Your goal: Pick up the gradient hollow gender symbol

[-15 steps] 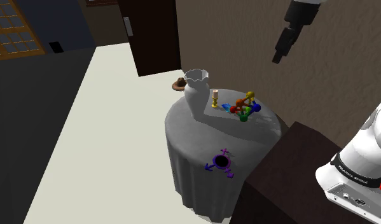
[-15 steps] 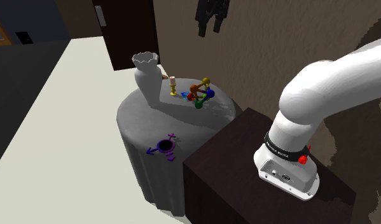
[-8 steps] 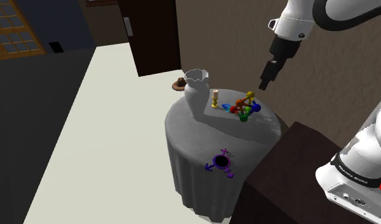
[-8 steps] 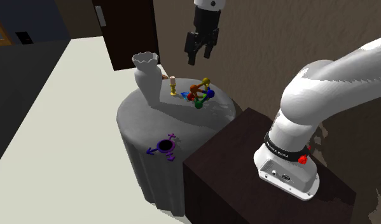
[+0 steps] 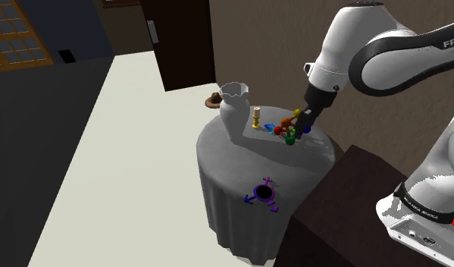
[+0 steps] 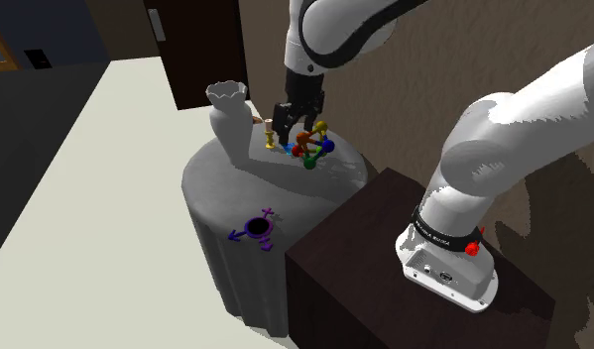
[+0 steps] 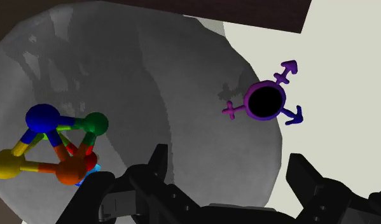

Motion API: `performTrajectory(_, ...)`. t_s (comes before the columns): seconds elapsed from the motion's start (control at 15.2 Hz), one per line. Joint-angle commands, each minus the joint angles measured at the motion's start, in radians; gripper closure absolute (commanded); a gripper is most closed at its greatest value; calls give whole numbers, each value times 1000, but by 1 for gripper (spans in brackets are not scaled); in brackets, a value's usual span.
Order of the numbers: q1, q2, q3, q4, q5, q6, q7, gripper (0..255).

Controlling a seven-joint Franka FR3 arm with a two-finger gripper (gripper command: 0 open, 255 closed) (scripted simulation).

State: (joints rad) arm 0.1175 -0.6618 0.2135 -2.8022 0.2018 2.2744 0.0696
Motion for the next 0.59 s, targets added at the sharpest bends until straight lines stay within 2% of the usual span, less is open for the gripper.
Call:
performTrajectory(0.0,13,58,35,-28,19,93,29,0)
performTrajectory(0.33,30,244,128,-60,44,319,111,0)
performTrajectory(0.53,15,383,194,-57,23,458,181,0)
